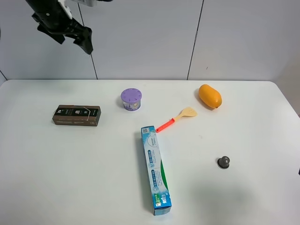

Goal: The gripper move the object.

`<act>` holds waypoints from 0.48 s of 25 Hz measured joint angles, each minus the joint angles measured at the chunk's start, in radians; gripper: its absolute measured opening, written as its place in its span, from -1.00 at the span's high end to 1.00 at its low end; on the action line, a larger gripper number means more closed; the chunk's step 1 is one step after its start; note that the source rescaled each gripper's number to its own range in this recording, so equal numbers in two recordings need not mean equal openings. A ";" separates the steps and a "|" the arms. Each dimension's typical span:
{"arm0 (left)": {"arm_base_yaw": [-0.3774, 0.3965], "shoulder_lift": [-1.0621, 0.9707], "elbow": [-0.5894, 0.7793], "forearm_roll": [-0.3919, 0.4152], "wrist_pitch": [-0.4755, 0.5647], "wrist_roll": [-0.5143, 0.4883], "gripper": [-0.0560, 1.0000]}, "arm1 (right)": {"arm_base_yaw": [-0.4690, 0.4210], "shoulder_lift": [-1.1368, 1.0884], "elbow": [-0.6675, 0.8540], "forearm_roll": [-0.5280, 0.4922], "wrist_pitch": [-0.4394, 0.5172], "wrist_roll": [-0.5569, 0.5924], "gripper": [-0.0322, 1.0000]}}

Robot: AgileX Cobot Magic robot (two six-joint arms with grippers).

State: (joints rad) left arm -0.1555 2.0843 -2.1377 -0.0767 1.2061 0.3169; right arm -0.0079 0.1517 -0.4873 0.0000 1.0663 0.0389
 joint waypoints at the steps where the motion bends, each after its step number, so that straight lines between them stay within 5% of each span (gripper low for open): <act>1: 0.017 -0.011 0.018 0.000 0.000 0.000 -1.00 | 0.000 0.000 0.000 0.000 0.000 0.000 -1.00; 7: 0.092 -0.099 0.259 0.000 -0.045 -0.003 -1.00 | 0.000 0.000 0.000 0.000 0.000 0.000 -1.00; 12: 0.133 -0.277 0.567 0.000 -0.231 -0.003 -1.00 | 0.000 0.000 0.000 0.000 0.000 0.000 -1.00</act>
State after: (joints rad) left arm -0.0220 1.8068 -1.5704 -0.0767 0.9752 0.3135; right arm -0.0079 0.1517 -0.4873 0.0000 1.0663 0.0389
